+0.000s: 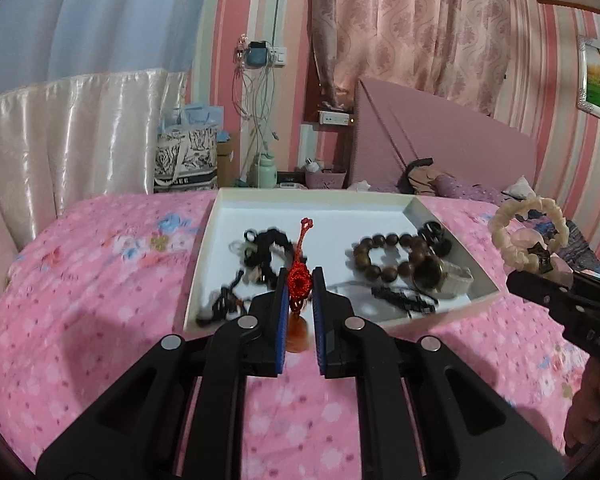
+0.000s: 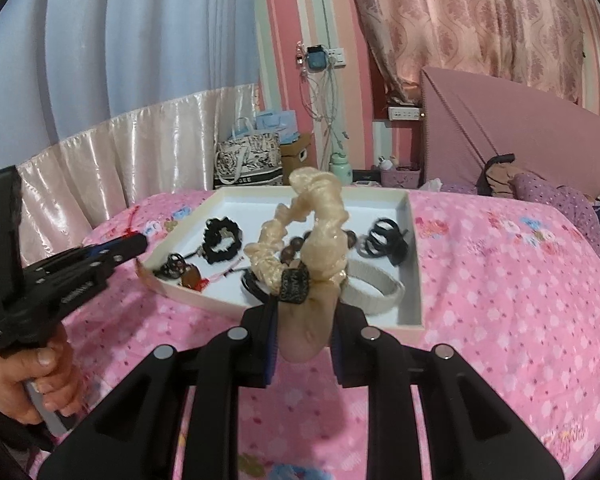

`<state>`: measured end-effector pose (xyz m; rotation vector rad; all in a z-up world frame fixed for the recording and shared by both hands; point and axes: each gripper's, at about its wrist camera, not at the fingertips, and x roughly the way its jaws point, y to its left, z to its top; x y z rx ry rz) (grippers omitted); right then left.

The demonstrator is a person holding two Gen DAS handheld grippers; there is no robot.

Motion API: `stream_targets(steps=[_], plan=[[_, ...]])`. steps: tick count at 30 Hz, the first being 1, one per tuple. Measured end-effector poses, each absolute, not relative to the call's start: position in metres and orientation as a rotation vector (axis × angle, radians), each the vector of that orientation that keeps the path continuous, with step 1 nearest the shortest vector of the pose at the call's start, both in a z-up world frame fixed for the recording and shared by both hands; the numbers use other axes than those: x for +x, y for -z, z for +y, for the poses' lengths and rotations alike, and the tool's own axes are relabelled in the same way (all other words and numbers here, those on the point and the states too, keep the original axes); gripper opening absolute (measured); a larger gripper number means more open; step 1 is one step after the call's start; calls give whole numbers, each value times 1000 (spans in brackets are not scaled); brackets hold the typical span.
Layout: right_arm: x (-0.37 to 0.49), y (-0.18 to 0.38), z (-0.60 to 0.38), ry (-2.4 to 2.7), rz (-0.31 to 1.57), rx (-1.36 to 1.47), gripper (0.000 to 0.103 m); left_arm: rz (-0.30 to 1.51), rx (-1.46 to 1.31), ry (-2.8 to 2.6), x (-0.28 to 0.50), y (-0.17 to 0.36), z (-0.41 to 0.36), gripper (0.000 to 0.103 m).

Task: Organize jewelry
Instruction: 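Hold both items still above the tray, then lower both items into the tray and open both grippers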

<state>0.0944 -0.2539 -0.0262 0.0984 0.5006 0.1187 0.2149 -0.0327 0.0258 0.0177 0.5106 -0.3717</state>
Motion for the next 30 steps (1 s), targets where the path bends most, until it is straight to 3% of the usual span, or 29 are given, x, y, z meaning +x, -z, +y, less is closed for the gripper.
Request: stream_targets(steps=[11,22,26,28,30], plan=[[161,56,-219,-129,611,36,22,585,36,429,265,5,-55,9],[176,76,-211,-159,628,27,24,635,42,372,278,16,-65,10],[175,76,-213,-146,624,31,34,639,38,367,278,18,-62,11],[174,75,-214,-134,617,31,50,635,38,357,276,17,-61,24],[171,75,-216,-133,611,37,64,627,33,341,274,17,-59,26]])
